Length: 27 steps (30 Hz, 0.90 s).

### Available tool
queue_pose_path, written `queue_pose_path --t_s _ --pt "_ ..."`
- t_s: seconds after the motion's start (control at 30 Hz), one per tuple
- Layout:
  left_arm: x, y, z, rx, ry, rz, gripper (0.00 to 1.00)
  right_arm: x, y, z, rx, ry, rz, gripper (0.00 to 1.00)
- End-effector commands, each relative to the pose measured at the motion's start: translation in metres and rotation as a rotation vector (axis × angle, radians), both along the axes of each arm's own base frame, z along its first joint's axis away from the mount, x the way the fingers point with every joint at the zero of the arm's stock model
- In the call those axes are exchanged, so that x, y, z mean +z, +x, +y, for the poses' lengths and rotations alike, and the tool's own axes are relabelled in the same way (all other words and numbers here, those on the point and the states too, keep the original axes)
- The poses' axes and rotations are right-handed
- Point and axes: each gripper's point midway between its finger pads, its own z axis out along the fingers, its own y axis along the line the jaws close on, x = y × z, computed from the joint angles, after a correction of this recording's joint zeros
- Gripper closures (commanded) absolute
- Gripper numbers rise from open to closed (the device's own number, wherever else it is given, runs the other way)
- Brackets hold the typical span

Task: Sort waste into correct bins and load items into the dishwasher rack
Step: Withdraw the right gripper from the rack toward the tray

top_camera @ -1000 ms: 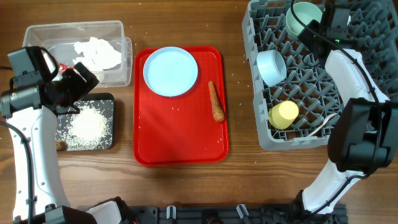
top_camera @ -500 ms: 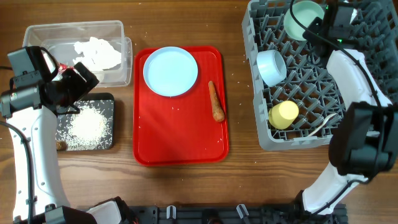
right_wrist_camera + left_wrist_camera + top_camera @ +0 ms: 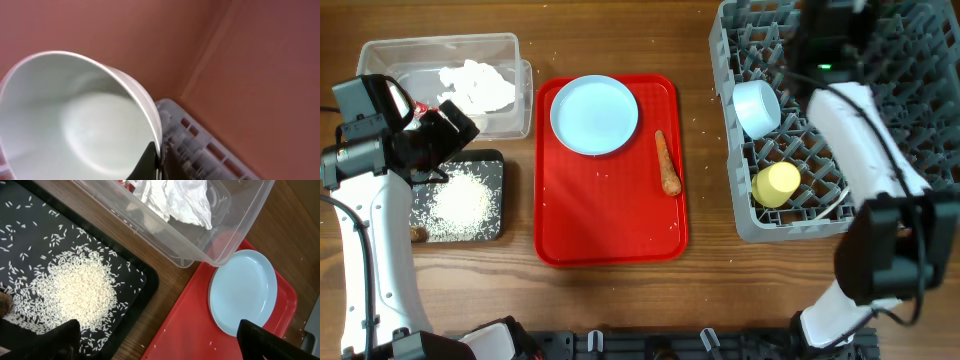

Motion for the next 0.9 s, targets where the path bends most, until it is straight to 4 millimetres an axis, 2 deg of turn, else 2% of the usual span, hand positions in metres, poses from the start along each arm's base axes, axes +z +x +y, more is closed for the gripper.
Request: queue_pose_path --t_s 0.0,0.1,0.2,0.3,0.53,0.73,0.77,0.8,0.87 --pt "0.006 0.002 0.003 -0.006 0.014 -0.017 0.0 -0.03 0.001 -0.004 -0.093 -0.212 0.219 0.96" --pt "0.006 0.002 0.003 -0.006 0.014 -0.017 0.0 -0.063 0.011 -0.002 -0.08 -0.254 0.316 0.96" --pt "0.006 0.002 0.003 -0.006 0.014 -0.017 0.0 -0.084 0.015 0.005 -0.06 -0.277 0.372 0.96" --pt "0.006 0.002 0.003 -0.006 0.014 -0.017 0.0 -0.094 0.019 0.021 -0.003 -0.265 0.389 0.96" --pt "0.006 0.002 0.003 -0.006 0.014 -0.017 0.0 -0.127 0.019 0.041 0.133 -0.245 0.52 0.96" --pt "0.006 0.002 0.003 -0.006 0.014 -0.017 0.0 -0.133 0.019 0.072 0.203 -0.26 0.542 0.93" --pt "0.006 0.002 0.003 -0.006 0.014 -0.017 0.0 -0.133 0.019 0.077 0.213 -0.267 0.545 0.84" --pt "0.006 0.002 0.003 -0.006 0.014 -0.017 0.0 -0.132 0.019 0.084 0.225 -0.271 0.543 0.67" --pt "0.006 0.002 0.003 -0.006 0.014 -0.017 0.0 -0.131 0.018 0.095 0.233 -0.28 0.536 0.4"
